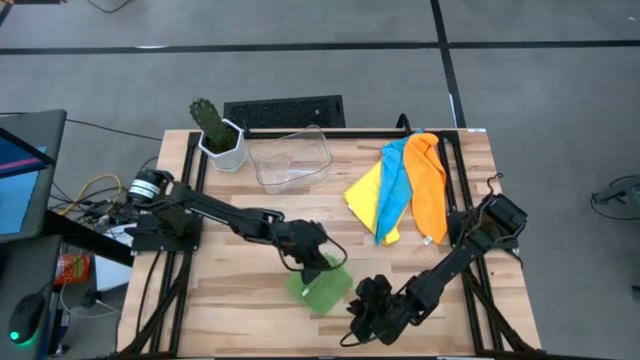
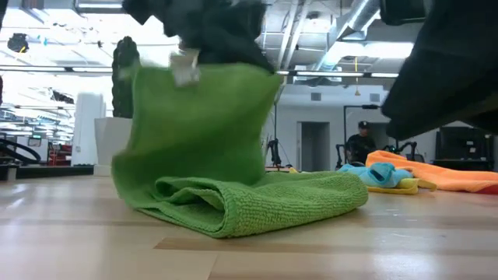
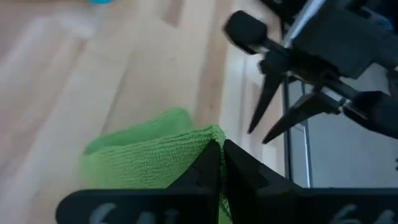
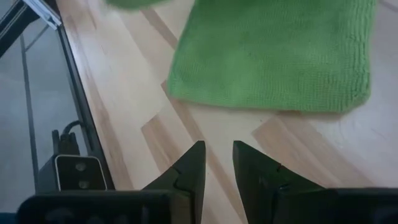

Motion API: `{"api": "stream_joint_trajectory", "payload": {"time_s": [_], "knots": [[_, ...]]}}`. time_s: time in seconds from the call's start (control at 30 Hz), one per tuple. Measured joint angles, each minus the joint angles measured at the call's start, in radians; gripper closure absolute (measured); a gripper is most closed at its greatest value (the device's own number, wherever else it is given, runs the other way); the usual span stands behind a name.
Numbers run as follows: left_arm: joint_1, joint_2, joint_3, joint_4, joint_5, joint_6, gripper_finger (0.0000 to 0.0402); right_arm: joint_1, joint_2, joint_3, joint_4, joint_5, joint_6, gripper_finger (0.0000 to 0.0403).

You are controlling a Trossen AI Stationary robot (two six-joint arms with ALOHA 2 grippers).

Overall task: Fold microfiber towels
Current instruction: Fold the green microfiber cloth

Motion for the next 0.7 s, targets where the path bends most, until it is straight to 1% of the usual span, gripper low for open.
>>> {"api": "stream_joint_trajectory", "payload": {"time_s": [0.07, 0.37, 0.6, 0.7], "knots": [[-0.009, 0.03, 0.027, -0.028, 0.007, 0.013, 0.0401, 0.003, 0.0, 0.0, -0.001, 0.0, 0.0, 0.0296], [-0.024, 0.201, 0.132, -0.024, 0.028, 0.009, 0.0401, 0.016, 0.0, 0.0, -0.01, 0.003, 0.024, 0.0296], [-0.022, 0.232, 0.153, 0.016, 0.037, -0.03, 0.0401, 0.022, 0.0, 0.0, -0.014, 0.003, 0.025, 0.0296], [-0.021, 0.232, 0.156, 0.02, 0.008, -0.028, 0.0401, 0.022, 0.0, 0.0, -0.015, 0.003, 0.025, 0.0296]]}}
